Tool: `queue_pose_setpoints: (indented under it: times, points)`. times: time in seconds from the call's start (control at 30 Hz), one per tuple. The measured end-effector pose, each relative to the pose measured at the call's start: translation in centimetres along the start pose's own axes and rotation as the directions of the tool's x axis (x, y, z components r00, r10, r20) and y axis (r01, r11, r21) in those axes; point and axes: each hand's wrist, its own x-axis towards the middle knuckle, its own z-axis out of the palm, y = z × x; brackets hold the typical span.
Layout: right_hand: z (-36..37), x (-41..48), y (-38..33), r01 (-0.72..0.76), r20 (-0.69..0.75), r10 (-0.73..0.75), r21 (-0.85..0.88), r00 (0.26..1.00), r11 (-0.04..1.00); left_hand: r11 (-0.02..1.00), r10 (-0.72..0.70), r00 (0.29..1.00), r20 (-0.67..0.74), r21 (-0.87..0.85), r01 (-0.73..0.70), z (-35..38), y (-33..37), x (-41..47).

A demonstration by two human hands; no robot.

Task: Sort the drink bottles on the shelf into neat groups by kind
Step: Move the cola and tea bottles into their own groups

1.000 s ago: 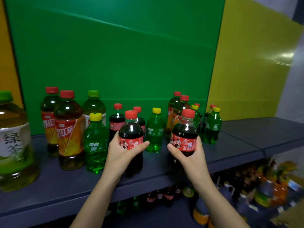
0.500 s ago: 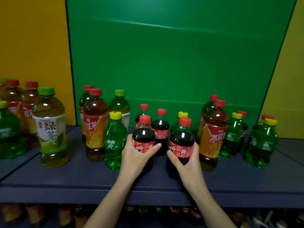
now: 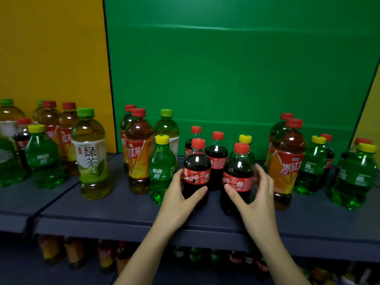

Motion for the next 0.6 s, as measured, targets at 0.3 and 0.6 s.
queue_pose_setpoints:
  times: [0.3,0.6]
  points:
    - [2.2,-2.8,-5.2,0.269,-0.066,-0.262,0.149,0.963,0.951,0.981,0.173,0.960,-0.219,0.126,-0.148,-6.9,-0.2,-3.5]
    - [10.4,-4.4,-7.4,0.183,0.153,-0.222,0.235,0.963,0.955,0.958,0.225,0.855,-0.467,0.268,-0.105,-16.3,-3.5,-2.7]
